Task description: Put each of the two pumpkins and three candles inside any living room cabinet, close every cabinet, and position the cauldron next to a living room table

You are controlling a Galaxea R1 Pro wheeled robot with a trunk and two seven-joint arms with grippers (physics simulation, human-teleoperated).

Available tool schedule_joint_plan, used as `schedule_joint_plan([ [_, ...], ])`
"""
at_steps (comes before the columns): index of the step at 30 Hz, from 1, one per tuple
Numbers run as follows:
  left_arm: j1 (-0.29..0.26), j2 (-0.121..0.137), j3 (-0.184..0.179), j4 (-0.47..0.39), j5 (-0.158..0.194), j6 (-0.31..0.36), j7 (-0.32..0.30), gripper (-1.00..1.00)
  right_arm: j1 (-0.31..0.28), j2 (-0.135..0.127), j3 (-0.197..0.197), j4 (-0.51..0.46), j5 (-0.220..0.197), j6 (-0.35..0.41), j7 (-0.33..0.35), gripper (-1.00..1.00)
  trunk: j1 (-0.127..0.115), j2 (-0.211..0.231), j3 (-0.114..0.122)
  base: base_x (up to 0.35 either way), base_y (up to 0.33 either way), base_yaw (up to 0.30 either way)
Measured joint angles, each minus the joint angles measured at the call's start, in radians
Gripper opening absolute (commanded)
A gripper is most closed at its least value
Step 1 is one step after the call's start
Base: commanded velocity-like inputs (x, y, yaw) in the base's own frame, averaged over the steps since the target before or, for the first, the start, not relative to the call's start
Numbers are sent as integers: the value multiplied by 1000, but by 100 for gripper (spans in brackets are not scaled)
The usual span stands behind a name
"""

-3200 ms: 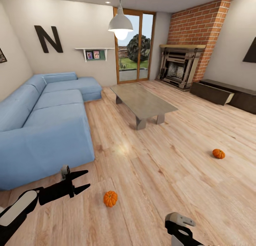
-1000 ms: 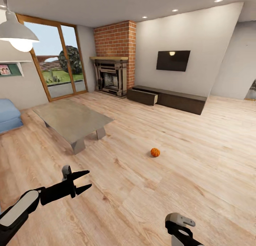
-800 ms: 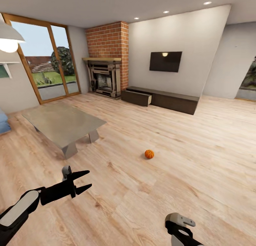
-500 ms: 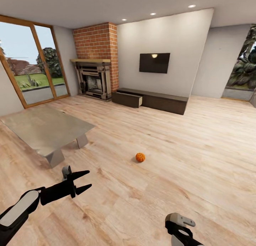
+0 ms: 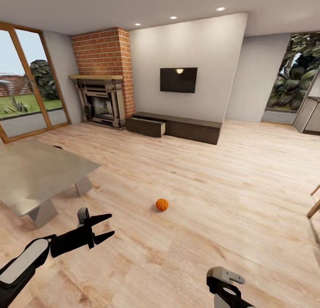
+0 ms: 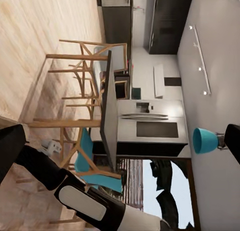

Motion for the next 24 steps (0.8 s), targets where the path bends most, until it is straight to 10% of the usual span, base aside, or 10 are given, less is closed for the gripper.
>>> schedule_joint_plan([
  [8,0,-6,12,1,-147,-6,3,100,0,0,-1,0,-1,2,0,-100,0,0,2,317,-118,-258],
  [17,0,-7,14,5,-157,-8,67,100,0,0,-3,0,-1,5,-1,-100,0,0,4,325,-104,-101],
  [24,-1,-56,18,6,-156,-60,264,100,0,0,-5,2,-2,6,-2,-100,0,0,4,326,-97,-1],
])
